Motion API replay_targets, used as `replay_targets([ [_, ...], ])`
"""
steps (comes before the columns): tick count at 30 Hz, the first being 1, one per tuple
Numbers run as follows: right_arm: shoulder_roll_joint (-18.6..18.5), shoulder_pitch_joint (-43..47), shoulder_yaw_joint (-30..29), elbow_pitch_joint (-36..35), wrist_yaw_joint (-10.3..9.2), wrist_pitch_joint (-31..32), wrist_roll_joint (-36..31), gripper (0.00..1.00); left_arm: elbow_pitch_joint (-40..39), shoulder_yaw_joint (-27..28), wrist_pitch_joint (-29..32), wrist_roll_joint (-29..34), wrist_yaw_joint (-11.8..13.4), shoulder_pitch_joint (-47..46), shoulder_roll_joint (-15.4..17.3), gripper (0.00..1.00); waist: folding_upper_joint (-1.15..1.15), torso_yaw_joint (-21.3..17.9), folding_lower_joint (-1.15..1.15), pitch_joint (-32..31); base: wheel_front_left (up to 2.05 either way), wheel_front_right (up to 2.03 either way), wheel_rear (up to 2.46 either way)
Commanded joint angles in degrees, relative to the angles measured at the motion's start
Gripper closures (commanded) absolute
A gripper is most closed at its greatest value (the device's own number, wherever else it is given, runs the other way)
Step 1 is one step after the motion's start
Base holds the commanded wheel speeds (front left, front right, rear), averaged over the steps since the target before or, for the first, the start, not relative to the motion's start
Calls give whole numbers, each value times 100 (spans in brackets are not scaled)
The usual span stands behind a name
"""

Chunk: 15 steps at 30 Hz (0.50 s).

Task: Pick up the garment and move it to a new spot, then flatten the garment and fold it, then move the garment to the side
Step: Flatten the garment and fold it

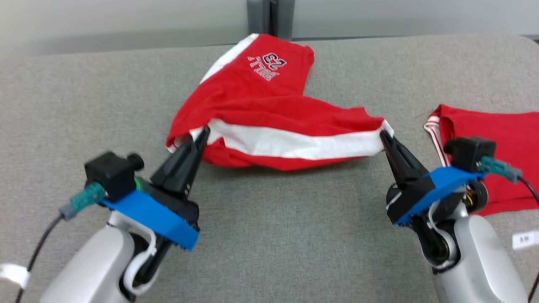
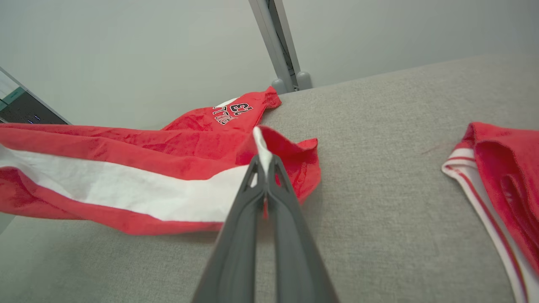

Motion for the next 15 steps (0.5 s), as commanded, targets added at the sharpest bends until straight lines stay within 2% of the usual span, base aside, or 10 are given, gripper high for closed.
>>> replay_targets([
  [1,-1,204,-48,-91,0,-63,34,100,-93,-19,-87,-29,58,176,-14,100,0,-6,1,-125,0,0,0],
  [8,-1,1289,-296,-937,0,-45,251,100,-754,-189,-351,-45,348,1246,63,100,0,58,1,-772,0,0,0],
  [15,0,2576,-498,-2295,0,192,802,100,-1898,-230,-336,26,902,2220,382,100,0,104,1,-1012,0,0,0],
])
